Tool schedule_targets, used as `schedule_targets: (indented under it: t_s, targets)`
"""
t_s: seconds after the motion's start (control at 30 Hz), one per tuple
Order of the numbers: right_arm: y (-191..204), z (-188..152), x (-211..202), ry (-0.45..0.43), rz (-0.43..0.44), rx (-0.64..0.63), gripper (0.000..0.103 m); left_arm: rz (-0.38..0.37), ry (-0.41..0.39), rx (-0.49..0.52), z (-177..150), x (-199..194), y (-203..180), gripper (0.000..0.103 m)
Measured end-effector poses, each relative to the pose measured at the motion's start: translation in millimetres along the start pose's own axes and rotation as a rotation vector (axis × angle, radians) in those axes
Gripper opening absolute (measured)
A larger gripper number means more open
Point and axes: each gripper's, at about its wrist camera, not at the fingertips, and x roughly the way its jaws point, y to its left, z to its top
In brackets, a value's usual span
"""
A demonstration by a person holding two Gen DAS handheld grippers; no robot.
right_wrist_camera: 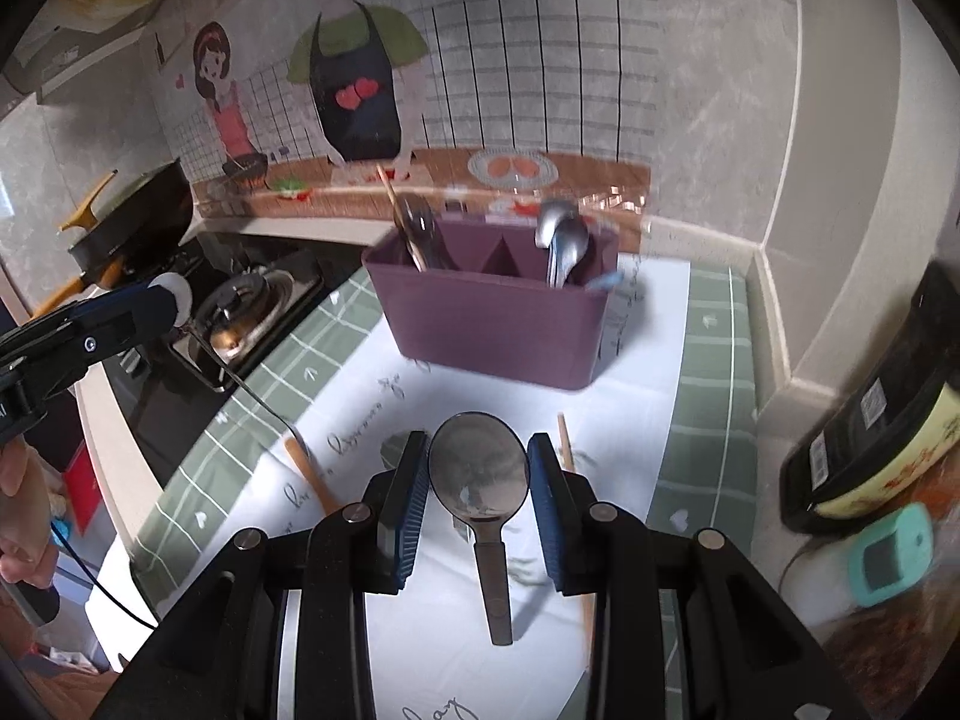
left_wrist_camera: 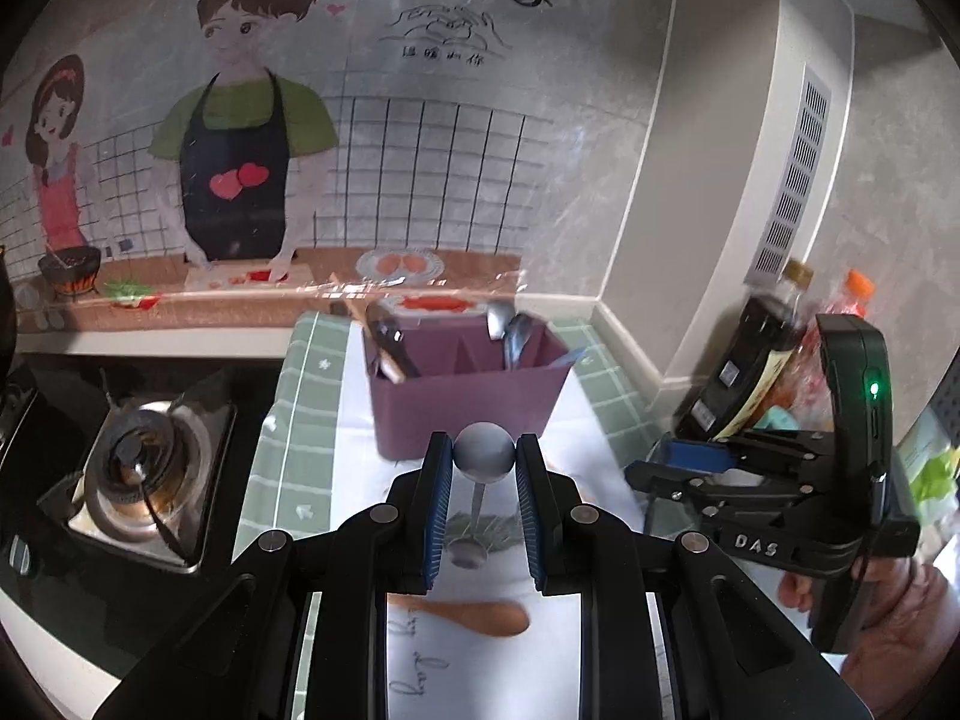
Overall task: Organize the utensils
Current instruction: 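Lift both spoons up over the purple holder with both grippers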
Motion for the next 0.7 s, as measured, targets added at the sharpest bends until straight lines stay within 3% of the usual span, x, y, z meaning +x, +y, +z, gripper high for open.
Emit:
schedule_targets:
  t_s: [0.13, 0.27, 0.37, 0.5, 0.7]
  targets:
    - [5.2, 29.9, -20.9, -0.058, -0.01, -0.033, 0.031, -0.008, -0.052, 0.029, 30.8, -11.7, -6.4, 0.022]
    - [9.3, 78.8, -61.5, -0.185, -0.05, -0.05, 0.031, -0.047, -0.137, 0.043, 76.6, -33.8, -9.9, 0.022]
    - [8.2, 122.7, -99.0, -0.334, -0.064, -0.028, 0.031, -0.083, -0.201, 0.04, 113.6, -45.6, -8.5, 0.022]
    - [9.2, 160.2, -121.1, -0.467, -0.083, -0.034, 0.031, -0.07, -0.287, 0.06, 149.8, -45.0, -5.9, 0.022]
    - [-3.3, 180.8, -80.2, -0.444, -0.108, 0.009, 0.031, -0.096, -0.255, 0.027, 165.3, 7.0, 12.2, 0.022]
